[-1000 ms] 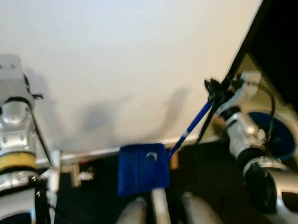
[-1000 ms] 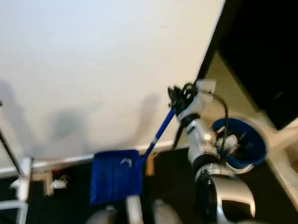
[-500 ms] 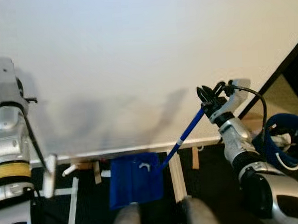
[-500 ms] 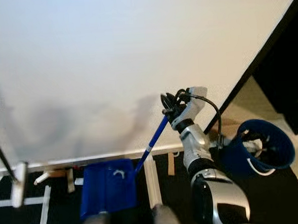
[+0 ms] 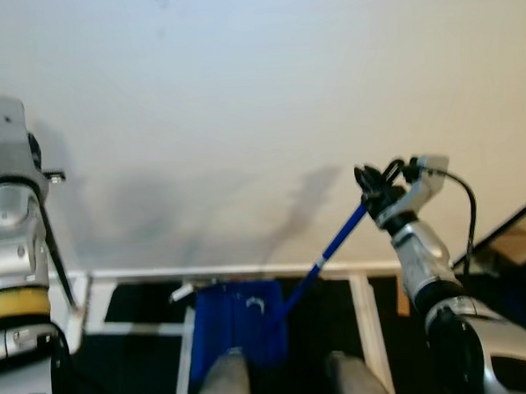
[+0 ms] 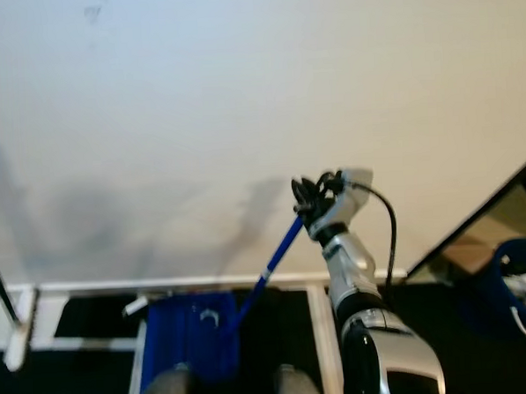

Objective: Sweep floor

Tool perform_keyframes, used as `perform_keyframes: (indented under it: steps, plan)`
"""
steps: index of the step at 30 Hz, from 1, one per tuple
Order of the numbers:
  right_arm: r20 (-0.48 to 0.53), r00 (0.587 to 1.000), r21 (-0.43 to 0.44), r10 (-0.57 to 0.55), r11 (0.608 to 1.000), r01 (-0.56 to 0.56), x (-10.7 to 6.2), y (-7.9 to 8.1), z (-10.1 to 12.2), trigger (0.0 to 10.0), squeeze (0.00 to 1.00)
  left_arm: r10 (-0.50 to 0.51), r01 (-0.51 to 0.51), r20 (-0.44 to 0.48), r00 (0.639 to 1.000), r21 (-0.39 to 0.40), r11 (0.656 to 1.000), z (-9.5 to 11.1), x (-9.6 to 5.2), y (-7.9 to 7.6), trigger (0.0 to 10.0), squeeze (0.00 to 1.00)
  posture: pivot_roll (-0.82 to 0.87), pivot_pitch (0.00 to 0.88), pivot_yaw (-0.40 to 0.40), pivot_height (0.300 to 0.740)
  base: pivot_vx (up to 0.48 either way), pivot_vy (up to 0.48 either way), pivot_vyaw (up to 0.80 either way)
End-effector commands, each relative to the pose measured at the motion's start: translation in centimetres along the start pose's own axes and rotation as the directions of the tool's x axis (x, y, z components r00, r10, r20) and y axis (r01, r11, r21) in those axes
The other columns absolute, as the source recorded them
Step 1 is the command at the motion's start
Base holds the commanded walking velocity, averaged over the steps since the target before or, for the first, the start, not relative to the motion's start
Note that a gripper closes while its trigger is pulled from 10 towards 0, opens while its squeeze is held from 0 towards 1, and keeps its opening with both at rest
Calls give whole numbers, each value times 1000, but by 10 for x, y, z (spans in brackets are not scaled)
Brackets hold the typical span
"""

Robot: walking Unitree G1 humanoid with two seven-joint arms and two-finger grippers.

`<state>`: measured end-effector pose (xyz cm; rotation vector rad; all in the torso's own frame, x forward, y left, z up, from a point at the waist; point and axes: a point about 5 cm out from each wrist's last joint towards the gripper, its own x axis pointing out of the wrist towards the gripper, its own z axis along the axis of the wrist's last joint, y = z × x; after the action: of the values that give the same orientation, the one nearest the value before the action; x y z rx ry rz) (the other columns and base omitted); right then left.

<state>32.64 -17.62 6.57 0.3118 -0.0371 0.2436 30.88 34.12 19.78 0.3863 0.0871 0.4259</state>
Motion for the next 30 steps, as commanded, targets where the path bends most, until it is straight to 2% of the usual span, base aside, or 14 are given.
perform_keyframes:
  steps: [1, 2, 6, 7, 9, 18, 21, 30]
  plan:
    - [40, 999, 11, -27, 1000, 26, -1, -5, 5, 10000, 0, -47, 48, 31, 998, -48, 998, 12, 1, -3, 10000, 0, 200, 29, -50, 740, 0, 0, 0]
    - [42, 998, 4, -52, 999, 52, -5, -11, 6, 10000, 0, -101, 102, 26, 995, -49, 994, 12, 3, -12, 10000, 0, 200, 29, -50, 740, 0, 0, 0]
    - [43, 997, 1, -60, 998, 60, -7, -13, 6, 10000, 0, -122, 122, 29, 992, -3, 993, 12, 2, -19, 10000, 0, 187, 26, -41, 740, 0, -240, 0]
    - [48, 997, -2, -62, 998, 62, -9, -14, 6, 10000, 0, -154, 154, 20, 988, 0, 988, 10, 2, -28, 10000, 0, 169, 32, -32, 740, 0, -480, 0]
    - [54, 996, -5, -65, 998, 66, -11, -16, 7, 10000, 0, -178, 178, 18, 984, -7, 984, 9, 1, -35, 10000, 0, 160, 23, -28, 740, 0, -480, 0]
    - [45, 995, -20, -87, 996, 88, -22, -24, 3, 10000, 0, -213, 213, 23, 977, -13, 977, 7, 0, -45, 10000, 0, 137, 10, -25, 740, 0, -480, 0]
    - [46, 994, -25, -94, 995, 95, -25, -26, 3, 10000, 0, -205, 206, 39, 978, -36, 978, 7, 0, -46, 10000, 0, 133, 5, -24, 740, 0, -338, 0]
    - [44, 995, -43, -88, 995, 90, -28, -30, 6, 10000, 0, -182, 183, 36, 983, -37, 982, 5, 2, -48, 10000, 0, 118, 1, -27, 740, 0, 0, 0]
